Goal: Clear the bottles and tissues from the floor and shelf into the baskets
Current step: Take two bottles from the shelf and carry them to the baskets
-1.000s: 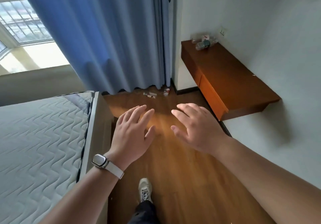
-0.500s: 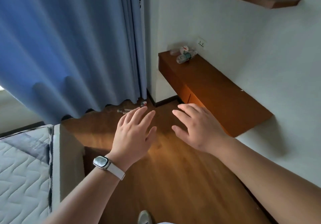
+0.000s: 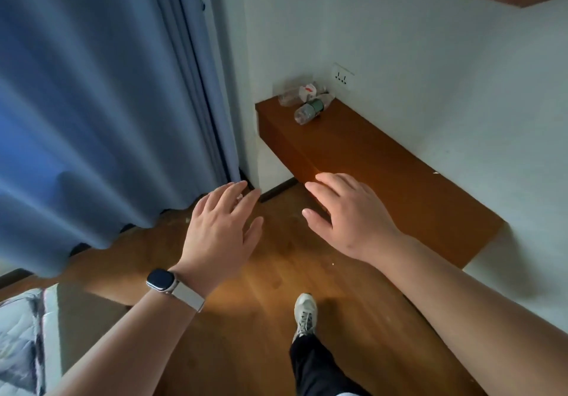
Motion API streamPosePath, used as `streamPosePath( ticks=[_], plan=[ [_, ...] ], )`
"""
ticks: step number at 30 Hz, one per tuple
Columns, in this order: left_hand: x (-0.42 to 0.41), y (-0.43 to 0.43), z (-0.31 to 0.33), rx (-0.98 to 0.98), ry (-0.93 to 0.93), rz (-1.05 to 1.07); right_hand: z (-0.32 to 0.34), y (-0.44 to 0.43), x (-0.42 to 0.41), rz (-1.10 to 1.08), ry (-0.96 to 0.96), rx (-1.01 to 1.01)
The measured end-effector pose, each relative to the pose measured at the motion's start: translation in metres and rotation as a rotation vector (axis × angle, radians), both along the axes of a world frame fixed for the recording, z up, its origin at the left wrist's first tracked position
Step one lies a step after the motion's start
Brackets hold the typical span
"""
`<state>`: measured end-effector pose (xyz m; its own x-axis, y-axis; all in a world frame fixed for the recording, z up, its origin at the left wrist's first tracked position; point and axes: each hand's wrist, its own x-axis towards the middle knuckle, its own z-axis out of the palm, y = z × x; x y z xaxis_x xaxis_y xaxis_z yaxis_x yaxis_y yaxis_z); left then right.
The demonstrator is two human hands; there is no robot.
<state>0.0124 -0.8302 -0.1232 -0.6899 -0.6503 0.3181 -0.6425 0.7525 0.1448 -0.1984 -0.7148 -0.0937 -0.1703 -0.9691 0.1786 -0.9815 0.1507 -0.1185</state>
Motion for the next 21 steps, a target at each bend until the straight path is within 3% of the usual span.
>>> streamPosePath(
  ticks=[9,21],
  plan=[
    [-0.126,-0.116,0.008,-0.006,-0.125,-0.043,-0.011,-0.124,-0.125,0.009,-0.027,0.023],
    [-0.259,-0.227,0.024,-0.076,-0.101,-0.119,0.004,-0.213,-0.236,-0.099,-0.053,0.031]
  ],
)
